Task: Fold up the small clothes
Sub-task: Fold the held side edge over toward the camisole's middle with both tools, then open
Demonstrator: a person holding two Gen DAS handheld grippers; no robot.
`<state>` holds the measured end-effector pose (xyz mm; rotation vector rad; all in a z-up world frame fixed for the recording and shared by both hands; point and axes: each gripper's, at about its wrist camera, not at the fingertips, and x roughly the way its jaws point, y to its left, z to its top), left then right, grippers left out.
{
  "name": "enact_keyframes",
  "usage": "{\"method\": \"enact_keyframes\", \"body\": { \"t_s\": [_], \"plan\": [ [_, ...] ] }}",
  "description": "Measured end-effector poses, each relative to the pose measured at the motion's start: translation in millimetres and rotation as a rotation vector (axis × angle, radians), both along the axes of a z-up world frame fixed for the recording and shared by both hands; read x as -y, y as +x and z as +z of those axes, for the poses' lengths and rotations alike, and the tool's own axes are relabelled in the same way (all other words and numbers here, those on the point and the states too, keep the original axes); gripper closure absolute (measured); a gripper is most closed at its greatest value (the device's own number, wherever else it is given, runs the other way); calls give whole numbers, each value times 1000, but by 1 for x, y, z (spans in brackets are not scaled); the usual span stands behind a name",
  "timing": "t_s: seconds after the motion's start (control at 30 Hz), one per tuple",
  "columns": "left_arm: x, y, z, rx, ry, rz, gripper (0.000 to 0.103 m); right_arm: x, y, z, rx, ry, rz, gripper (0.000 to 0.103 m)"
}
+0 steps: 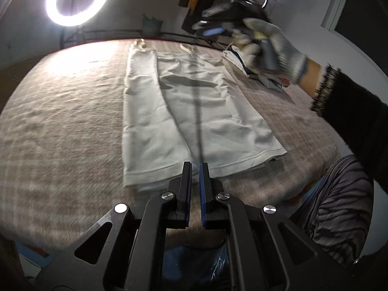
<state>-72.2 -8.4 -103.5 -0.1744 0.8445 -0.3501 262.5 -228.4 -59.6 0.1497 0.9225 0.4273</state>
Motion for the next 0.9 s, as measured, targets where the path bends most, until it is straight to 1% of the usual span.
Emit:
{"method": "enact_keyframes", "body": {
  "t_s": [0.17, 0.27, 0.37, 0.43, 0.57, 0.63, 0.7, 0.8, 0.87, 0.9],
  "plan": [
    [-1, -9, 0, 12, 5, 27, 100, 49, -41, 29, 63, 4, -51, 67],
    [9, -9, 4, 49, 36, 21, 100, 71, -61, 40, 98, -1, -67, 67],
    [24, -6, 8, 79, 60, 8, 100, 89, -82, 45, 120, 5, -72, 65],
    [34, 0, 10, 89, 71, 1, 100, 104, -93, 45, 132, 23, -72, 59],
    [59, 13, 11, 88, 50, -25, 100, 140, -109, 43, 141, 5, -92, 57],
    [77, 20, 9, 88, 47, -54, 100, 162, -115, 39, 132, 25, -114, 57],
    [104, 29, 4, 83, 50, -109, 100, 184, -120, 34, 110, 63, -125, 57],
    [144, 36, -3, 75, 61, -197, 99, 217, -127, 26, 96, 89, -162, 56],
    [170, 37, -8, 80, 88, -259, 99, 238, -130, 21, 79, 138, -186, 56],
    [184, 38, -12, 79, 110, -292, 95, 246, -130, 17, 72, 159, -196, 56]
  ]
}}
